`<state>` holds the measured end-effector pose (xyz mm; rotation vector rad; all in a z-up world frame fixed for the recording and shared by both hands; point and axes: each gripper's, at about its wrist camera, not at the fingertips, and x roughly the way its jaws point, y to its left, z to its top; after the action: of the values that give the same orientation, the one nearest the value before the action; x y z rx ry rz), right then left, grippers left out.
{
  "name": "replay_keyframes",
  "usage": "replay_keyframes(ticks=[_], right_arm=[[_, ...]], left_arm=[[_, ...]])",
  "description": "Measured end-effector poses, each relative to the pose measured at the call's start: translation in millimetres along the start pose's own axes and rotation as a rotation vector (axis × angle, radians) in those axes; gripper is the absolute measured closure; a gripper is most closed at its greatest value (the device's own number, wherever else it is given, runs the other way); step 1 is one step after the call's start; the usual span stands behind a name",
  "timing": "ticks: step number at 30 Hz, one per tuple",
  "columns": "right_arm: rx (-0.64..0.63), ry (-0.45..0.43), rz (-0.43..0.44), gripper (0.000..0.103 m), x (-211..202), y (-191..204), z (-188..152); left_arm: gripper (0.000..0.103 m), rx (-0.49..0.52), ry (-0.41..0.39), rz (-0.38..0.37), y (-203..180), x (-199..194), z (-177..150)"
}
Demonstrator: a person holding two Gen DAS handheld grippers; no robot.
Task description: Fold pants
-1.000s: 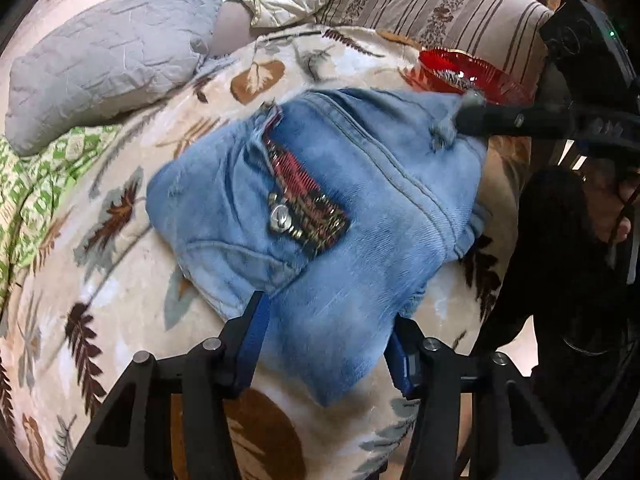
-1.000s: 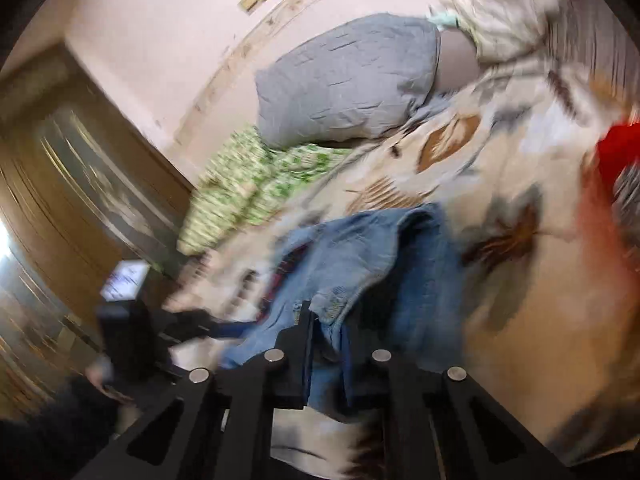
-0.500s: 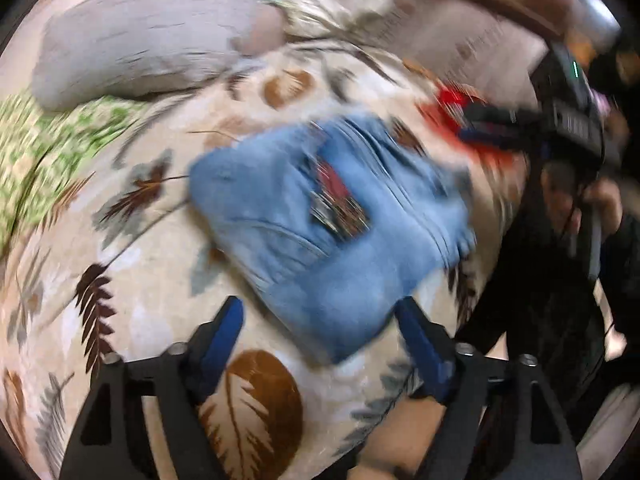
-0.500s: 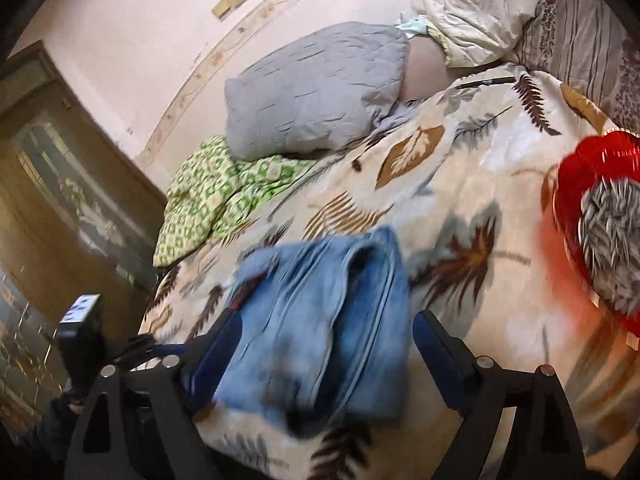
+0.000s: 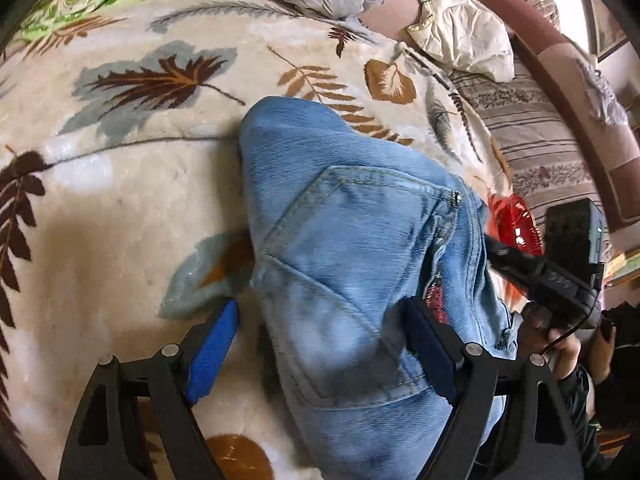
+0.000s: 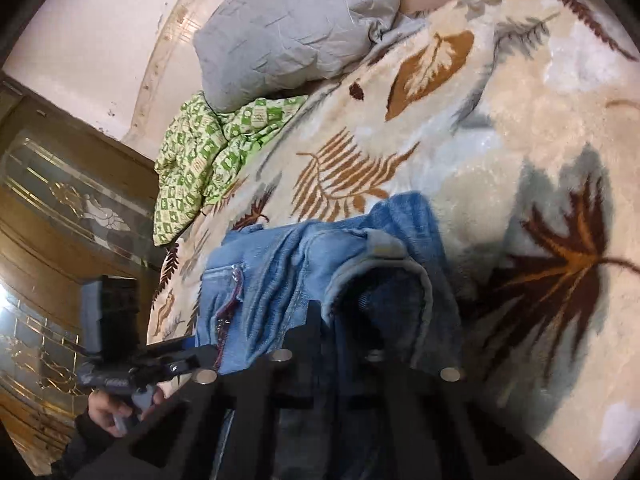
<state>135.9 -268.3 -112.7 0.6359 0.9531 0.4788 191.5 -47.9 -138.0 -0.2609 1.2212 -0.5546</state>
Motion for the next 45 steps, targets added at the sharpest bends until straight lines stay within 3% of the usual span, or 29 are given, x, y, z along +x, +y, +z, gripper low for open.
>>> replay_keyframes(ticks=[3, 5, 8, 10, 13, 14, 15, 16, 18, 21, 24, 32, 35, 39, 40, 42, 43, 45], right_arm=[[-0.053, -0.081, -0.089, 0.098, -39, -1, 10], [-0.053, -0.059, -0.109, 0.098, -42, -3, 15], [-0.155, -0.006, -0.257, 0.098, -24, 12, 14], [-0.174, 0.021, -0.289, 0.097, -14, 12, 13], [-0.137, 0.035, -0.275, 0.082, -21, 6, 15], [-0.125, 0.033, -0.287, 0.062, -26, 8, 15], [-0.118, 0.027, -0.305, 0.029, -34, 10, 15], [-0.115, 0.011, -0.313, 0.018, -44, 12, 14], [-0.121, -0.039, -0.291, 0.012, -70, 19, 9], [-0.109, -0.030, -0.246, 0.009, -83, 27, 5], [-0.082, 0.041, -0.204, 0.008, -75, 26, -3], [0.113, 0.105, -0.095, 0.009, -43, -5, -8], [0.148, 0.162, -0.051, 0.008, -24, -15, -10], [0.053, 0.150, -0.064, 0.008, -7, -8, -13], [0.039, 0.144, -0.071, 0.010, -6, -4, -13], [0.010, 0.138, -0.066, 0.035, -7, 5, -14], [-0.030, 0.134, -0.096, 0.041, -8, 12, -16], [-0.119, 0.127, -0.163, 0.061, -10, 24, -20]], left_arm=[[0.018, 0.045, -0.008, 0.020, -7, 2, -3], [0.017, 0.070, -0.013, 0.048, -12, 5, -2], [0.017, 0.084, -0.005, 0.075, -13, 3, 0], [0.016, 0.098, -0.008, 0.095, -14, 2, 0], [0.007, 0.119, -0.044, 0.150, -17, -6, -2], [0.007, 0.118, -0.059, 0.150, -18, -11, -2], [0.008, 0.112, -0.065, 0.151, -18, -14, -2], [0.008, 0.100, -0.074, 0.157, -19, -21, -2], [0.008, 0.093, -0.104, 0.167, -20, -34, -5], [0.007, 0.090, -0.102, 0.145, -20, -43, -8], [0.007, 0.060, -0.073, 0.089, -19, -39, -10], [0.007, -0.050, 0.009, -0.054, -5, -8, -4], [0.000, -0.094, 0.021, -0.102, 1, 6, -1], [0.000, -0.059, -0.005, -0.068, -9, 12, 2], [0.000, -0.053, -0.006, -0.060, -10, 12, 3], [0.004, -0.040, -0.011, -0.054, -12, 11, 3], [0.014, -0.022, -0.017, -0.062, -13, 10, 2], [0.046, 0.008, -0.046, -0.056, -15, 4, -1]])
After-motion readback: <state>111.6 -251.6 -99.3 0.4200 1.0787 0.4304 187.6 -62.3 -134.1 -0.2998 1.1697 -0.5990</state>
